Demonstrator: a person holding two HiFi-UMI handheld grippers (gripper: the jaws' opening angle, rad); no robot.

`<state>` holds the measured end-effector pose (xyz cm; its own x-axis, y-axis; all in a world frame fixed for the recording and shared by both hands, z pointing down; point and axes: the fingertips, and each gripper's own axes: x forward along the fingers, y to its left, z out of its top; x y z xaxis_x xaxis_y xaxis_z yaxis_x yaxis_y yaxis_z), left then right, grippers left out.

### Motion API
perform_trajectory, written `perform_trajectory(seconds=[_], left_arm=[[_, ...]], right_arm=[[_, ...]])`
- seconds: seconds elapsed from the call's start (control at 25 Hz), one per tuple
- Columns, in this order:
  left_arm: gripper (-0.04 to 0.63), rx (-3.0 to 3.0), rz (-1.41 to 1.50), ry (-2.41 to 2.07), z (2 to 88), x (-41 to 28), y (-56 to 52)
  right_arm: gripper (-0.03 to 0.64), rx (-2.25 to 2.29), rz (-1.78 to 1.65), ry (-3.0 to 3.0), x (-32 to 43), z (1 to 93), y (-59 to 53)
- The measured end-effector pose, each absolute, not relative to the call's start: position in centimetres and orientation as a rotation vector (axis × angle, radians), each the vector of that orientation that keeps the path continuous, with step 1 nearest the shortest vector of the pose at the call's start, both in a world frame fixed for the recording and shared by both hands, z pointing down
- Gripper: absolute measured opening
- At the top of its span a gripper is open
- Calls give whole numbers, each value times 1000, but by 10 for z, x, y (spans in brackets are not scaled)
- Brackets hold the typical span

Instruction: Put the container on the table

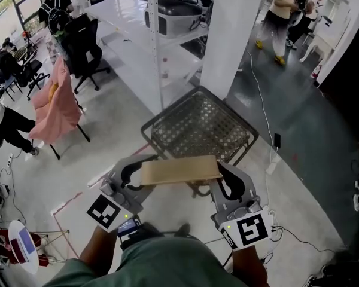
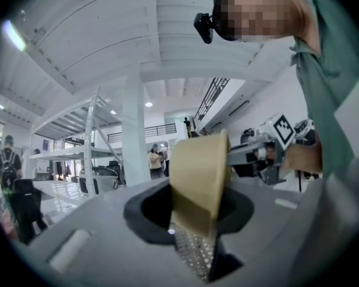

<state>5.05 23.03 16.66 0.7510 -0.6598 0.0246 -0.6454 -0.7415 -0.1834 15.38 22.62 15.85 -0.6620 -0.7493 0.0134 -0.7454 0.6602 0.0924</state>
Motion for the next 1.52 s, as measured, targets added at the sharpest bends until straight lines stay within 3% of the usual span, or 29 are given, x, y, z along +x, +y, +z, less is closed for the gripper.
perform_trajectory(seconds=[0.44, 1.52], left_arm=[[118, -2821, -191, 1050, 184, 45, 187], [118, -2964, -42, 681, 188, -67, 15]], right_arm=[[46, 1266, -54, -2813, 149, 175, 183], [46, 1587, -73, -2530, 33, 173, 38]])
